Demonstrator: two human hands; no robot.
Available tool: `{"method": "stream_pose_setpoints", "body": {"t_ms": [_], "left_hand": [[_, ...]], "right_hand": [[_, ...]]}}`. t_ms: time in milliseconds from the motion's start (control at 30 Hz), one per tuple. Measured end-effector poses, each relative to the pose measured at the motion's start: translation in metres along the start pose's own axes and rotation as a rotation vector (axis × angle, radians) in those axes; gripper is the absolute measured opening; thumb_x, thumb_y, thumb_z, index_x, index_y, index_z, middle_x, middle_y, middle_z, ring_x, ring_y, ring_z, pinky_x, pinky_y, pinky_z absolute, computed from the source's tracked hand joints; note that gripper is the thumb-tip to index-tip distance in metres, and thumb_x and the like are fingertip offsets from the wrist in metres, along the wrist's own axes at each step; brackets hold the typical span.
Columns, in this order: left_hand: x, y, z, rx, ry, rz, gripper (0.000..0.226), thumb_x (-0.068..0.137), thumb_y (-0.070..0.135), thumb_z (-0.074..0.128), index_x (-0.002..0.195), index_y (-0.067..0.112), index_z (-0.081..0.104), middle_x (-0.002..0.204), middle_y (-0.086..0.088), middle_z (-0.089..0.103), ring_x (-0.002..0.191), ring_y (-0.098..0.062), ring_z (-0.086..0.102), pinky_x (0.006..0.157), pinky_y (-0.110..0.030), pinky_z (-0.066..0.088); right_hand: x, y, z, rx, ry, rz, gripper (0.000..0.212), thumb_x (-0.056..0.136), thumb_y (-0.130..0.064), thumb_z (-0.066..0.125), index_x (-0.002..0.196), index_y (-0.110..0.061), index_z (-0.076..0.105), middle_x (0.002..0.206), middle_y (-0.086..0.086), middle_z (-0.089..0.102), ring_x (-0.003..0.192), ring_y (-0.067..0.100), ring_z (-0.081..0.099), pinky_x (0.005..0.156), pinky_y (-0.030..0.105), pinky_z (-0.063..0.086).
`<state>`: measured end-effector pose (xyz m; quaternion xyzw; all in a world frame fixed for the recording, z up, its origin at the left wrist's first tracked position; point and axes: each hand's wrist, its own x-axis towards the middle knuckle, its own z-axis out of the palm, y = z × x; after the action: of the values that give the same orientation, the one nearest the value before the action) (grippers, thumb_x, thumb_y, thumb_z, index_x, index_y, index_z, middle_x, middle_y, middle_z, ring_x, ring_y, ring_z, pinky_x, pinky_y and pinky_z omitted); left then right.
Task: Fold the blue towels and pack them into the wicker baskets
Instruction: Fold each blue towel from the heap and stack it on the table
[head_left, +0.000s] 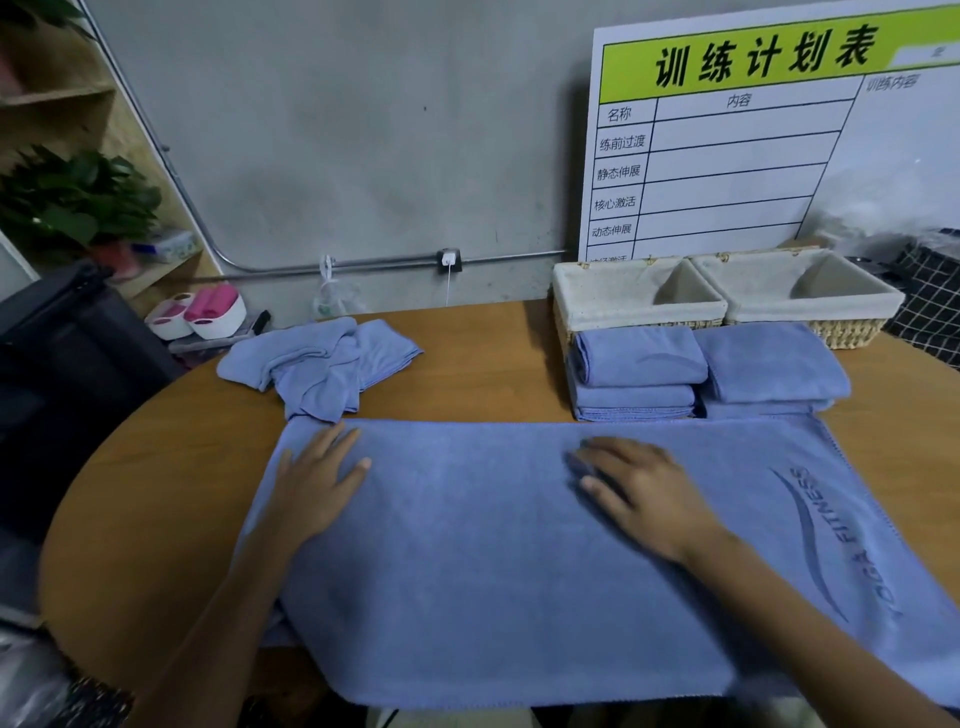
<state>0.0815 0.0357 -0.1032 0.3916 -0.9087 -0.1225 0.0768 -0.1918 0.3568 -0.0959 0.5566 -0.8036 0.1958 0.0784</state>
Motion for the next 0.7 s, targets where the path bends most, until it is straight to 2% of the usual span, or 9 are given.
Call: {"method": "stream_pose_setpoints", "body": {"t_ms": [33, 100, 167, 233, 300, 367, 467, 600, 700], "left_hand": [[0.003, -0.001, -0.002, -0.016, -0.02, 0.013, 0.058, 0.103, 0.05, 0.043, 0.156, 0.029, 0.032, 0.166, 0.009, 0.019, 0.152, -0.014, 0.018, 0.122, -0.052, 0.007], [0.002, -0.005, -0.01, -0.089, -0.056, 0.058, 0.06, 0.101, 0.057, 0.043, 0.153, 0.028, 0.038, 0.164, 0.01, 0.023, 0.151, -0.015, 0.022, 0.123, -0.051, 0.008], [-0.011, -0.017, -0.02, -0.186, 0.024, 0.088, 0.066, 0.094, 0.064, 0.038, 0.146, 0.025, 0.051, 0.158, 0.009, 0.037, 0.145, -0.016, 0.036, 0.121, -0.051, 0.022], [-0.033, -0.033, -0.026, -0.233, 0.194, 0.093, 0.068, 0.093, 0.064, 0.034, 0.139, 0.02, 0.058, 0.15, 0.005, 0.049, 0.137, -0.018, 0.046, 0.115, -0.051, 0.034], [-0.055, -0.046, -0.023, -0.29, 0.28, 0.07, 0.068, 0.096, 0.062, 0.031, 0.135, 0.015, 0.061, 0.144, 0.001, 0.054, 0.132, -0.022, 0.051, 0.111, -0.052, 0.039], [-0.069, -0.05, -0.018, -0.289, 0.297, 0.044, 0.068, 0.098, 0.06, 0.028, 0.133, 0.013, 0.062, 0.142, -0.002, 0.056, 0.129, -0.025, 0.053, 0.108, -0.056, 0.04], [-0.075, -0.05, -0.017, -0.208, 0.311, 0.035, 0.065, 0.099, 0.056, 0.023, 0.135, 0.017, 0.061, 0.146, -0.002, 0.053, 0.132, -0.025, 0.05, 0.109, -0.062, 0.036], [-0.08, -0.065, -0.019, -0.047, 0.212, 0.053, 0.068, 0.097, 0.064, 0.013, 0.145, 0.032, 0.048, 0.156, 0.011, 0.041, 0.147, -0.011, 0.031, 0.116, -0.055, 0.021], [-0.078, -0.078, -0.03, 0.149, 0.155, 0.141, 0.073, 0.099, 0.067, 0.004, 0.147, 0.032, 0.046, 0.158, 0.012, 0.039, 0.149, -0.007, 0.024, 0.117, -0.056, 0.021]], "right_hand": [[0.004, -0.007, 0.01, 0.002, -0.089, 0.019, 0.057, 0.097, -0.057, 0.028, 0.136, -0.031, 0.059, 0.144, -0.003, 0.054, 0.134, 0.023, 0.049, 0.107, 0.042, 0.038], [0.01, -0.008, 0.015, -0.01, -0.154, 0.045, 0.066, 0.093, -0.064, 0.019, 0.144, -0.035, 0.05, 0.155, -0.008, 0.042, 0.145, 0.02, 0.035, 0.114, 0.039, 0.026], [0.013, 0.0, 0.012, -0.03, -0.158, 0.05, 0.07, 0.092, -0.067, 0.015, 0.146, -0.036, 0.047, 0.157, -0.011, 0.037, 0.147, 0.018, 0.031, 0.115, 0.036, 0.024], [0.014, 0.008, 0.01, -0.057, -0.163, 0.041, 0.07, 0.092, -0.068, 0.013, 0.147, -0.038, 0.046, 0.158, -0.013, 0.035, 0.148, 0.015, 0.03, 0.115, 0.034, 0.022], [0.014, 0.013, 0.01, -0.058, -0.171, 0.048, 0.071, 0.092, -0.07, 0.013, 0.147, -0.038, 0.046, 0.158, -0.013, 0.035, 0.148, 0.014, 0.029, 0.116, 0.033, 0.022], [0.015, 0.015, 0.01, -0.052, -0.173, 0.051, 0.073, 0.092, -0.072, 0.01, 0.146, -0.038, 0.046, 0.158, -0.013, 0.035, 0.148, 0.014, 0.029, 0.116, 0.034, 0.023], [0.016, 0.017, 0.011, -0.053, -0.194, 0.047, 0.074, 0.092, -0.072, 0.008, 0.148, -0.039, 0.043, 0.159, -0.014, 0.032, 0.149, 0.013, 0.027, 0.118, 0.034, 0.021], [0.016, 0.017, 0.01, -0.043, -0.214, 0.047, 0.083, 0.088, -0.078, -0.002, 0.15, -0.04, 0.039, 0.161, -0.015, 0.028, 0.15, 0.011, 0.023, 0.119, 0.035, 0.019], [0.017, 0.015, 0.007, -0.033, -0.225, 0.053, 0.088, 0.086, -0.08, -0.004, 0.15, -0.039, 0.039, 0.162, -0.015, 0.027, 0.15, 0.011, 0.021, 0.119, 0.034, 0.017]]}}
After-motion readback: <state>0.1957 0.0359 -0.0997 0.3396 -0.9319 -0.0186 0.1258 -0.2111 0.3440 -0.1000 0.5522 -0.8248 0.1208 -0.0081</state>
